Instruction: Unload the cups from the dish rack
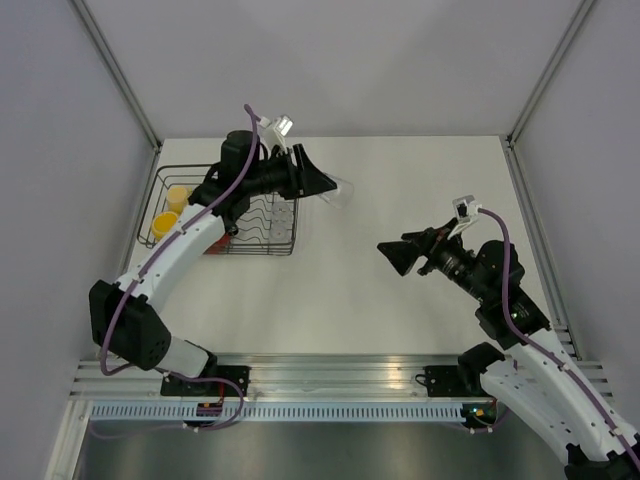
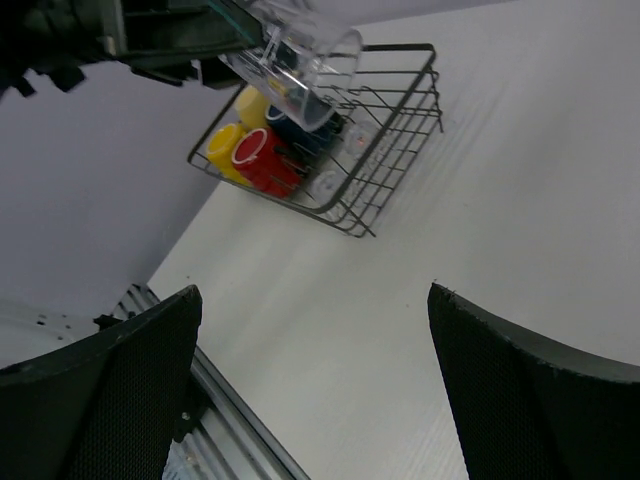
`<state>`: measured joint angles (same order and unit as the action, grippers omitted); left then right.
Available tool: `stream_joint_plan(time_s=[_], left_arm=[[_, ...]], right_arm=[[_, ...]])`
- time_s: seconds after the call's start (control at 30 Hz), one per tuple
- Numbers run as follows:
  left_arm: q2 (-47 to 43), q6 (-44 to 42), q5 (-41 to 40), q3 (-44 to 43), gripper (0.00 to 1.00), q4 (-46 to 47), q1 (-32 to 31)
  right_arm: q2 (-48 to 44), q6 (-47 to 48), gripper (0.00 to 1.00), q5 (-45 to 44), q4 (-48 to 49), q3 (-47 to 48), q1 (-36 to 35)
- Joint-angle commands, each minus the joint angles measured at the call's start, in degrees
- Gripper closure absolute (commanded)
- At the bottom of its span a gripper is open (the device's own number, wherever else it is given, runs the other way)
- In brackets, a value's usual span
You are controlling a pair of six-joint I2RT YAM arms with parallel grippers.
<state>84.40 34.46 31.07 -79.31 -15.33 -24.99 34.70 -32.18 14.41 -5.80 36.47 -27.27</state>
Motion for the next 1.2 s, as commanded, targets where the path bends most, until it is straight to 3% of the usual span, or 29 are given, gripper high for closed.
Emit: stream_joint_plan(time_s=[0.0,0.1,0.17,0.5,0.83,0.87,0.9,0.97,1.07,1.17], left_arm=[[-4.5,12.4,11.6,6.4,0.98,16.2,-1.4],[-6.9,19.6,12.9,13.2,0.98,26.6,-2.7],[-8.1,26.0,13.3,16.8,0.98,35.0,-3.5],[-8.7,41.5,8.7,28.7,0.98,52.5,-9.1],[-10.5,46.2,2.7,33.0,0.98,56.5,-12.4],[-10.5,46.2,2.4,33.0,0.98,56.6,-12.9],[-10.6,46.7,1.7,33.1,0.98,56.5,-13.2],[-10.6,46.8,0.9,33.4,0.98,56.6,-14.1],[-10.6,47.5,0.2,33.8,0.98,57.3,-14.9],[-10.6,47.1,0.0,33.7,0.98,57.3,-15.3]], right_arm=[[0.4,-4.4,0.02,8.9,14.1,-1.2,-0.2],[1.0,-7.0,0.03,11.9,20.3,-3.2,-0.2],[1.7,-9.3,0.09,14.1,25.0,-4.3,-0.2],[6.3,-15.2,0.28,17.1,36.0,-4.9,-0.2],[6.7,-14.9,0.38,17.0,36.8,-6.4,-0.2],[6.9,-14.9,0.42,17.4,37.2,-6.3,-0.2],[7.4,-15.0,0.57,17.7,37.9,-6.2,-0.2],[8.0,-15.6,0.7,18.5,38.8,-6.1,-0.2],[8.8,-15.9,0.72,19.1,40.3,-6.1,-0.3],[9.4,-15.3,0.92,19.2,40.6,-6.0,-0.3]])
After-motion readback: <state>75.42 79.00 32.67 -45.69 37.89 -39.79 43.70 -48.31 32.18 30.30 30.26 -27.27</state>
